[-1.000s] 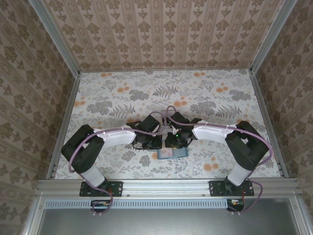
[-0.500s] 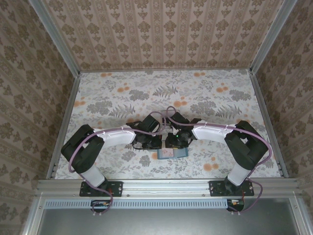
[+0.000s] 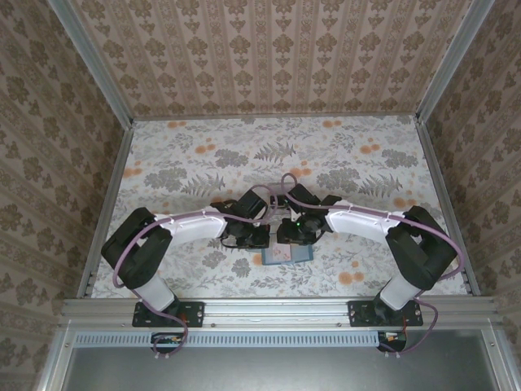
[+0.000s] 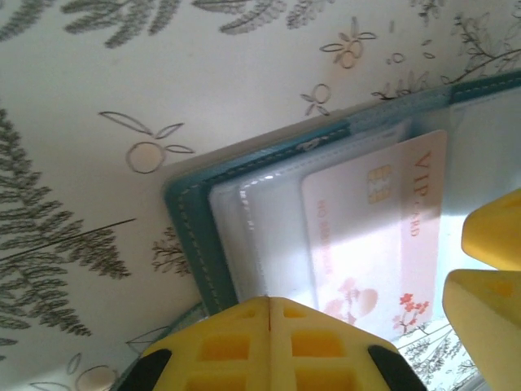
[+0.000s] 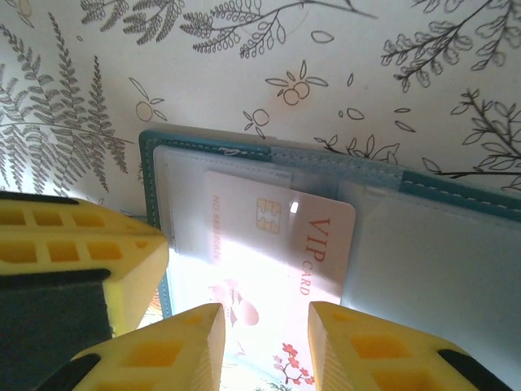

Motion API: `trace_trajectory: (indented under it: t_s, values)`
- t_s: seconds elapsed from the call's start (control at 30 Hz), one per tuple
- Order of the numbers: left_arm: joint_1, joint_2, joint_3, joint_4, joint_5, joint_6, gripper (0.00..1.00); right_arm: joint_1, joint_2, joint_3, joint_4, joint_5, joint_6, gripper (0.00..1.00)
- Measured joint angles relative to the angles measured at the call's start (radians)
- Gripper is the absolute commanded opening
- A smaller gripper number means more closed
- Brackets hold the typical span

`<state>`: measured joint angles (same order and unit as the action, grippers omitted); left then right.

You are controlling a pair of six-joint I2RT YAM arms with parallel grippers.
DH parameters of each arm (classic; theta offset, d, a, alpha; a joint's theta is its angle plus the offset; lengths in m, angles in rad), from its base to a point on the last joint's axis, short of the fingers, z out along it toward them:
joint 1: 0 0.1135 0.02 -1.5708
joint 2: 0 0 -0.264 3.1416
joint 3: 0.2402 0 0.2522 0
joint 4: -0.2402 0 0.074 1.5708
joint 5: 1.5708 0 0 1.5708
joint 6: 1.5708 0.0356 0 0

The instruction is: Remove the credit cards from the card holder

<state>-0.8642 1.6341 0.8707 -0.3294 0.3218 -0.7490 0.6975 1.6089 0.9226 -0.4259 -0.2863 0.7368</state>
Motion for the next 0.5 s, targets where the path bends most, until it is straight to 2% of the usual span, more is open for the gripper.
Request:
trace_trajectory:
  t_s: [0.5]
  values:
    - [-0.039,0.064,0.035,0.035,0.033,-0.011,0.02,-0.029,0.024,-0.045,0.035,-0.045,0.001,0.30]
